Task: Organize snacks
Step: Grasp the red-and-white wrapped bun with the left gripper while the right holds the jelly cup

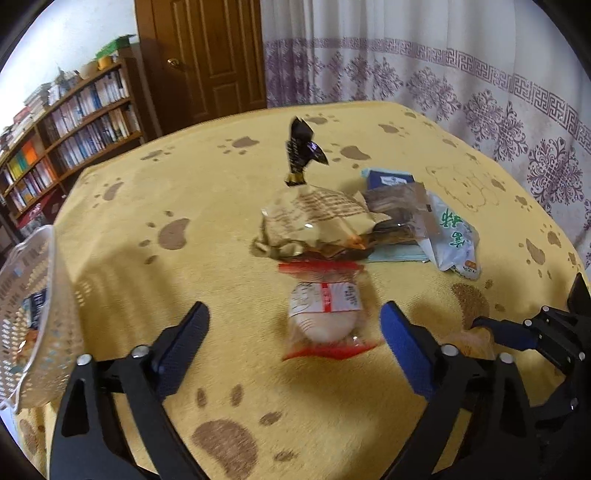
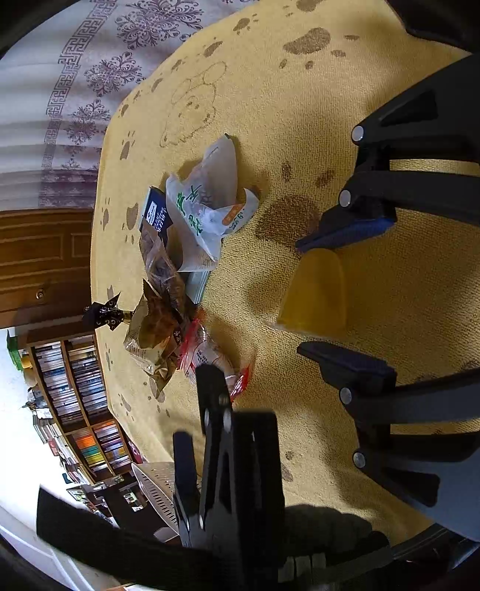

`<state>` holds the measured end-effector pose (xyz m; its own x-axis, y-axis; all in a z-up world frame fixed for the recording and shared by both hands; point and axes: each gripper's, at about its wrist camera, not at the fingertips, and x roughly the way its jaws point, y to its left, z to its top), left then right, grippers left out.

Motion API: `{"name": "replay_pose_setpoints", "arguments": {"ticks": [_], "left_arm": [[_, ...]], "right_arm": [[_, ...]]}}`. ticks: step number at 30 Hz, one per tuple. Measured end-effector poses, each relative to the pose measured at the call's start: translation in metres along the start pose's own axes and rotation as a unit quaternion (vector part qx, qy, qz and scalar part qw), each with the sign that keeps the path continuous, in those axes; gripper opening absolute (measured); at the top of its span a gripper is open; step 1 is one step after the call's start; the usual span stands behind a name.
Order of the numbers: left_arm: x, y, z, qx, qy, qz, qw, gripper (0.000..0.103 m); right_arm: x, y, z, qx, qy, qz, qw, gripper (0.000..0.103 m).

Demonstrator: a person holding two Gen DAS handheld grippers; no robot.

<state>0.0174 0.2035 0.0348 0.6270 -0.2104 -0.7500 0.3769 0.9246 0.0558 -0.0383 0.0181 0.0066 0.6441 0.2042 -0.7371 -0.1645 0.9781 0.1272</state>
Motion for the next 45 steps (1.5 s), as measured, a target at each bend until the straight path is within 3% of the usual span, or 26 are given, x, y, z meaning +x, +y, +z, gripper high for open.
{"name": "replay_pose_setpoints", "arguments": {"ticks": [4,9,13,18,28,32,41,43,45], "left_arm": [[0.018,-0.002,0.005,-0.012,0.022,-0.018,0.9995,0.081],[0.031,-0.003,0.006,-0.022,0.038,-0.024,0.9988,0.059],[0.031,-0.003,0.002,-0.021,0.030,-0.026,0.9990,0.049],[0.024,0.002,-0.002,-0.029,0.024,-0.029,0.9988,0.044],[0.000,0.006,-0.008,-0.030,-0.001,0.000,0.9996,0.041],[-0.017,0.007,-0.008,-0.030,-0.019,0.001,0.9994,0.034],[-0.043,0.016,-0.008,-0.037,-0.045,0.004,0.9983,0.034],[-0.037,0.015,-0.008,-0.043,-0.037,-0.002,0.9984,0.041],[-0.030,0.014,-0.010,-0.046,-0.029,-0.005,0.9985,0.059]], "right_arm": [[0.000,0.000,0.000,0.001,0.000,0.001,1.000,0.051],[0.000,-0.001,-0.001,0.002,0.000,0.002,1.000,0.051],[0.000,-0.001,-0.001,0.002,0.000,0.002,1.000,0.051],[0.001,0.000,-0.001,0.003,0.000,0.002,1.000,0.051],[0.001,0.000,-0.001,0.002,0.001,0.003,1.000,0.053],[0.003,0.001,-0.002,-0.001,0.002,0.002,1.000,0.053],[0.003,0.004,-0.003,-0.005,0.003,-0.001,1.000,0.055],[0.003,0.003,-0.002,-0.005,0.003,-0.001,1.000,0.055],[0.003,0.004,-0.003,-0.005,0.003,0.000,1.000,0.055]]}}
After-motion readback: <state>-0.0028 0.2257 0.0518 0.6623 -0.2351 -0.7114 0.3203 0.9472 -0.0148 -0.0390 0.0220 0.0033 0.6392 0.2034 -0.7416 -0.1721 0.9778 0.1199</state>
